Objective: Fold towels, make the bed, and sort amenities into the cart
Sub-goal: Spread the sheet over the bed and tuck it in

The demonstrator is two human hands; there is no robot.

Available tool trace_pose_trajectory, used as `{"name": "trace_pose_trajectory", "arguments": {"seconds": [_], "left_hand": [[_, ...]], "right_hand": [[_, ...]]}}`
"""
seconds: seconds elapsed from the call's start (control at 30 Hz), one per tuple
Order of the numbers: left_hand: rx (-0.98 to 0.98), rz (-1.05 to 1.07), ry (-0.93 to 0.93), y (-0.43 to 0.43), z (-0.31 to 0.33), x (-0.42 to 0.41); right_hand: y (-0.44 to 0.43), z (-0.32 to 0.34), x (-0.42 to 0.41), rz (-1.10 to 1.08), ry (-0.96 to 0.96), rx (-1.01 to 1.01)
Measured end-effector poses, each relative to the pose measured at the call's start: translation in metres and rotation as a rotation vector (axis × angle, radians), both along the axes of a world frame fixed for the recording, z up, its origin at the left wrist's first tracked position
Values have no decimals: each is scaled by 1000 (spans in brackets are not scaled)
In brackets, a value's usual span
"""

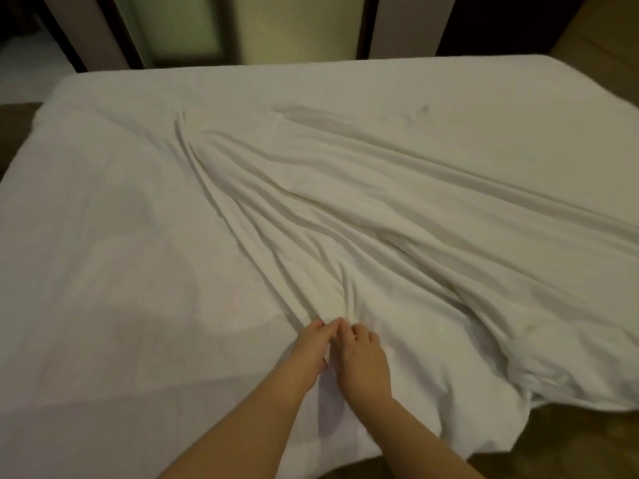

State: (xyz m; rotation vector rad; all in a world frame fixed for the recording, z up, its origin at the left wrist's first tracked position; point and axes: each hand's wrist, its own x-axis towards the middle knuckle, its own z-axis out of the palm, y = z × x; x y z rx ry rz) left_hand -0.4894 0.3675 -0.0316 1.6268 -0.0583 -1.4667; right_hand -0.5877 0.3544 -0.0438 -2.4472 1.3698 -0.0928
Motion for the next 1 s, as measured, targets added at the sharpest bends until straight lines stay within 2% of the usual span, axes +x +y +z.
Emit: {"name": "trace_pose_trajectory", "arguments": {"seconds": [0.13, 0.23, 0.3, 0.47, 0.6, 0.73, 0.87, 1.0], "left_hand": [[5, 6, 53, 11, 5, -20], [45, 106, 203, 21, 4, -32], [39, 208, 397, 30, 8, -42], [25, 320, 619, 58, 4, -56], [74, 196, 512, 61, 3, -62], [126, -32, 275, 61, 0, -80], [128, -49, 204, 62, -19, -93], [119, -146, 16, 82, -34, -93]], "right_hand": [[6, -2, -15, -145, -201, 173], [22, 5, -16, -278, -331, 279], [34, 9, -14, -344, -374, 328], [63, 14, -20, -400, -373, 354], [79, 4, -41, -383, -202, 141], [87, -8, -68, -419, -132, 166], [90, -11, -84, -448, -126, 168], [94, -5, -97, -456, -109, 220]]}}
